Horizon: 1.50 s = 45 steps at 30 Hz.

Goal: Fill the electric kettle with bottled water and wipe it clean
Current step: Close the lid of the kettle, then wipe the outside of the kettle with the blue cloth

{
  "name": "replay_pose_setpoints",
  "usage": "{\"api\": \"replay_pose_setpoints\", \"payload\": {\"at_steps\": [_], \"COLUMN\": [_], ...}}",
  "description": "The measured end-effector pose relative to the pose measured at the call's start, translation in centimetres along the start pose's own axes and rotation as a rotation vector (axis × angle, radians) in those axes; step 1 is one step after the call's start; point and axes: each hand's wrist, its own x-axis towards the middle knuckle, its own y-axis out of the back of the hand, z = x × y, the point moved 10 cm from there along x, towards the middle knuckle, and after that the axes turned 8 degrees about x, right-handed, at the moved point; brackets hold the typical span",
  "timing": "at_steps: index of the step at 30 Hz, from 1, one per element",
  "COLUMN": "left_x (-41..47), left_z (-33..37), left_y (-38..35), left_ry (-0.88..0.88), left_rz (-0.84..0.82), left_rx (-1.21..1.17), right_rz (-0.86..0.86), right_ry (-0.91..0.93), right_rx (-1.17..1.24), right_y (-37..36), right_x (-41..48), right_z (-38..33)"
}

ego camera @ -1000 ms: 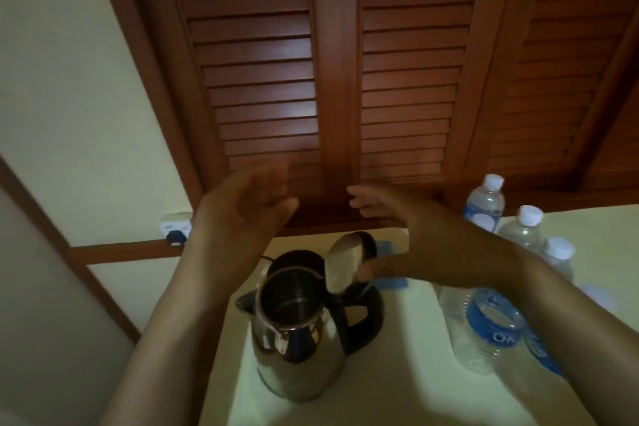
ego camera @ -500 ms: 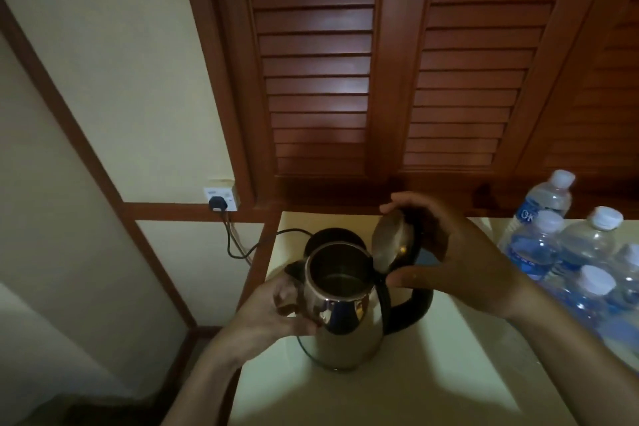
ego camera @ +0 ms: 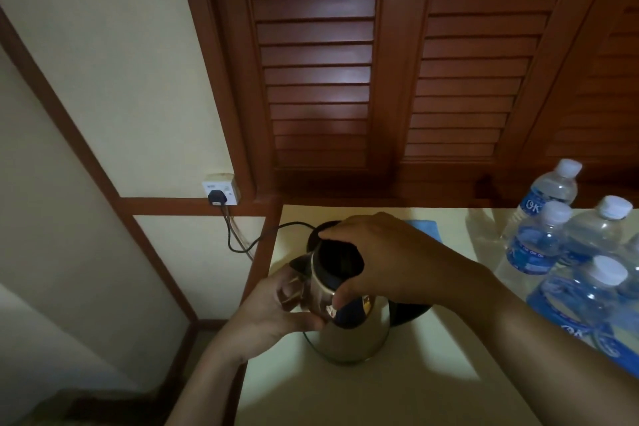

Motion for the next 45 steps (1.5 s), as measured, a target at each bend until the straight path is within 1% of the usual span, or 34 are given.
{"api": "replay_pose_setpoints", "payload": {"at_steps": [7, 14, 16, 18, 19, 20, 21, 22, 23, 24, 25, 27, 29, 30, 31, 32, 35, 36, 38, 40, 43, 45], "left_x": [0.4, 0.8, 0.8, 0.8, 0.8, 0.7, 0.7, 0.7, 0.6, 0.5, 0.5, 0.4, 0.3, 0.4, 0.4, 0.5, 0.6, 0.5, 0.4, 0.3, 0.4, 0.5], "left_z": [-0.7, -1.2, -1.1, -1.1, -1.1, -1.1, -1.2, -1.3, -1.2, -1.2, -1.1, -0.8, -0.7, -0.6, -0.6, -0.6, -0.8, -0.7, -0.7, -0.5, -0.4, -0.6], "left_y": [0.0, 0.3, 0.4, 0.3, 0.2, 0.2, 0.2, 0.2, 0.1, 0.1, 0.1, 0.0, 0.0, 0.0, 0.1, 0.2, 0.2, 0.1, 0.0, 0.0, 0.0, 0.1], "left_ry": [0.0, 0.025, 0.029, 0.029, 0.029, 0.031, 0.036, 0.037, 0.036, 0.034, 0.028, 0.008, 0.005, 0.002, -0.004, -0.008, -0.003, -0.009, -0.015, -0.013, -0.015, -0.007], "left_rz": [-0.022, -0.027, -0.024, -0.031, -0.032, -0.031, -0.028, -0.029, -0.033, -0.034, -0.035, -0.031, -0.029, -0.032, -0.037, -0.04, -0.055, -0.062, -0.059, -0.051, -0.046, -0.046], "left_rx": [0.044, 0.068, 0.064, 0.045, 0.03, 0.02, 0.019, 0.024, 0.029, 0.031, 0.034, 0.043, 0.041, 0.041, 0.043, 0.043, 0.032, 0.04, 0.06, 0.071, 0.074, 0.074], "right_rz": [-0.061, -0.034, -0.056, -0.083, -0.054, 0.024, 0.135, 0.251, 0.33, 0.353, 0.316, 0.117, -0.077, -0.113, -0.105, -0.104, 0.004, 0.018, 0.047, 0.089, 0.069, 0.062], "right_ry": [-0.038, -0.025, -0.004, -0.028, -0.062, -0.103, -0.134, -0.159, -0.194, -0.242, -0.309, -0.469, -0.568, -0.582, -0.569, -0.531, -0.518, -0.508, -0.484, -0.479, -0.455, -0.4], "right_rx": [-0.08, -0.053, 0.013, 0.18, 0.295, 0.397, 0.45, 0.437, 0.39, 0.323, 0.258, 0.056, -0.174, -0.238, -0.262, -0.275, -0.011, -0.051, -0.208, -0.198, -0.236, -0.283], "right_y": [-0.7, -0.5, -0.3, 0.3, 1.0, 2.0, 3.2, 4.2, 4.4, 3.8, 2.3, -2.5, -7.2, -8.5, -9.7, -10.4, -11.8, -11.9, -12.2, -12.4, -14.9, -16.0], "right_x": [0.4, 0.0, -0.3, -0.5, -0.4, -0.3, 0.1, 0.5, 0.9, 1.7, 2.4, 3.4, 2.7, 1.8, 0.8, -0.2, -4.7, -6.1, -8.8, -11.1, -13.6, -14.4], "right_z": [0.0, -0.1, 0.2, 1.5, 2.8, 4.8, 7.1, 9.5, 12.0, 14.6, 17.5, 22.8, 26.7, 27.1, 27.5, 26.7, 23.5, 22.3, 19.7, 16.5, 13.3, 10.9]}}
